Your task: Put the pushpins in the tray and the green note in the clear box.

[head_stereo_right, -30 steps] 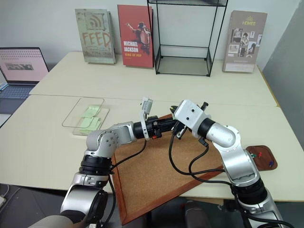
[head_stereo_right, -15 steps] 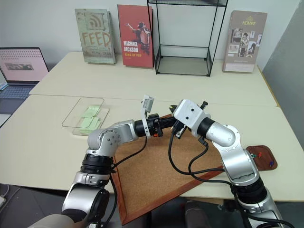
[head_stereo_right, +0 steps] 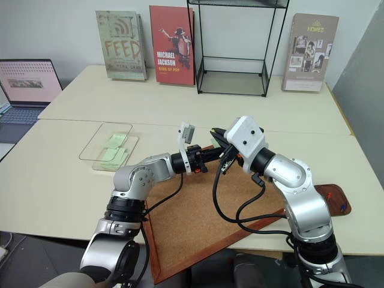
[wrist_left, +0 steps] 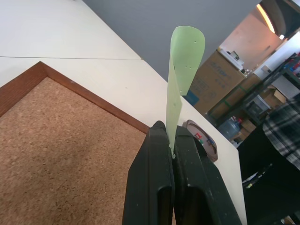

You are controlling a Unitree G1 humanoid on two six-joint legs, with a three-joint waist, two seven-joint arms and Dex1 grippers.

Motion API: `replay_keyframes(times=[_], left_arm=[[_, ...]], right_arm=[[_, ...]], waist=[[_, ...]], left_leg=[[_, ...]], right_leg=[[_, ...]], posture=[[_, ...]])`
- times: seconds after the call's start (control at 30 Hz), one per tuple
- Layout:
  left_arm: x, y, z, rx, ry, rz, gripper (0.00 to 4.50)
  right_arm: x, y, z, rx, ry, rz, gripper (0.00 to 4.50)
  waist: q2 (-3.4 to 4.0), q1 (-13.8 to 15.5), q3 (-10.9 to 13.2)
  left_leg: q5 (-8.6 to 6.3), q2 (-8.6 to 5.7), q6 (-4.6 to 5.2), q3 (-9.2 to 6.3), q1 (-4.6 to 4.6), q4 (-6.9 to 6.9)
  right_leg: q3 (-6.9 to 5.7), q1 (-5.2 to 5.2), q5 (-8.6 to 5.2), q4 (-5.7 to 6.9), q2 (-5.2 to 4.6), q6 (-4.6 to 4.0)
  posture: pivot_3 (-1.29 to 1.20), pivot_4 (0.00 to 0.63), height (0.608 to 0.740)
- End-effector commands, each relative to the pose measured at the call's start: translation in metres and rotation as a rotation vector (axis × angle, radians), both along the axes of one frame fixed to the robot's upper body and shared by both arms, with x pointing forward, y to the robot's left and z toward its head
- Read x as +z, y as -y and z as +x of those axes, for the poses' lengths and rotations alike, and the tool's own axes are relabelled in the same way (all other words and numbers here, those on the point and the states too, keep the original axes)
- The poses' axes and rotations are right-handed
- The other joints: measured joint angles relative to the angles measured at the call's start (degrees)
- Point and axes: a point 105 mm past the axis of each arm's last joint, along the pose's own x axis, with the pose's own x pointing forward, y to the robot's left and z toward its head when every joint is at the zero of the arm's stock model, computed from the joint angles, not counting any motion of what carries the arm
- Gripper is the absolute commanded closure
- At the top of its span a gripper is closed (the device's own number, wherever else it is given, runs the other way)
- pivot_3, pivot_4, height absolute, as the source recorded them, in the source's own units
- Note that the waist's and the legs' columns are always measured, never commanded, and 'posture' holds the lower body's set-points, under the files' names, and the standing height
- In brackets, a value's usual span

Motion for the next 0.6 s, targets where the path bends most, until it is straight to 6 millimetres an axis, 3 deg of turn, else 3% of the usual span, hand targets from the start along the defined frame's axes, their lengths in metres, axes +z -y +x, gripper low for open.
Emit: replay_keyframes(times=[0.03, 0.13, 0.2, 0.4, 0.6], left_arm=[[0.007, 0.003, -0.001, 0.001, 0.042, -0.003, 4.43], [0.004, 0.002, -0.005, 0.000, 0.085, 0.048, 4.43], [0.001, 0.003, -0.010, -0.016, 0.110, 0.071, 4.43], [-0.004, 0.006, -0.025, -0.067, 0.196, 0.133, 4.43], [-0.008, 0.008, -0.041, -0.122, 0.277, 0.186, 4.43]], right_arm=[[0.022, 0.020, -0.009, -0.063, 0.045, 0.074, 4.50], [0.019, 0.067, -0.006, -0.247, 0.043, 0.027, 4.50], [0.007, 0.093, -0.008, -0.333, 0.035, -0.103, 4.50], [-0.035, 0.164, -0.031, -0.521, -0.124, -0.387, 4.50], [-0.069, 0.224, -0.052, -0.678, -0.301, -0.510, 4.50]], waist=[[0.00, 0.00, 0.00], [0.00, 0.26, 0.00], [0.00, 0.52, 0.00], [-0.01, 0.92, 0.01], [-0.05, 0.49, 0.03]], left_leg=[[0.00, 0.00, 0.00, 0.00, 0.00, 0.00], [0.00, 0.00, 0.00, 0.00, -0.03, -0.01], [0.00, -0.03, -0.01, 0.00, -0.05, -0.02], [-0.01, -0.06, 0.00, 0.03, -0.07, -0.13], [-0.01, -0.05, 0.00, 0.10, 0.05, -0.04]], right_leg=[[0.00, 0.00, 0.00, 0.00, 0.00, 0.00], [0.00, 0.00, 0.00, -0.04, 0.00, 0.00], [-0.01, 0.02, 0.00, -0.11, -0.04, 0.01], [0.02, -0.01, -0.02, -0.21, -0.07, 0.00], [0.10, 0.09, -0.08, -0.21, -0.06, -0.09]], posture=[[0.00, 0.150, 0.740], [0.00, 0.150, 0.740], [0.00, 0.150, 0.740], [0.00, 0.150, 0.740], [0.00, 0.150, 0.740]])
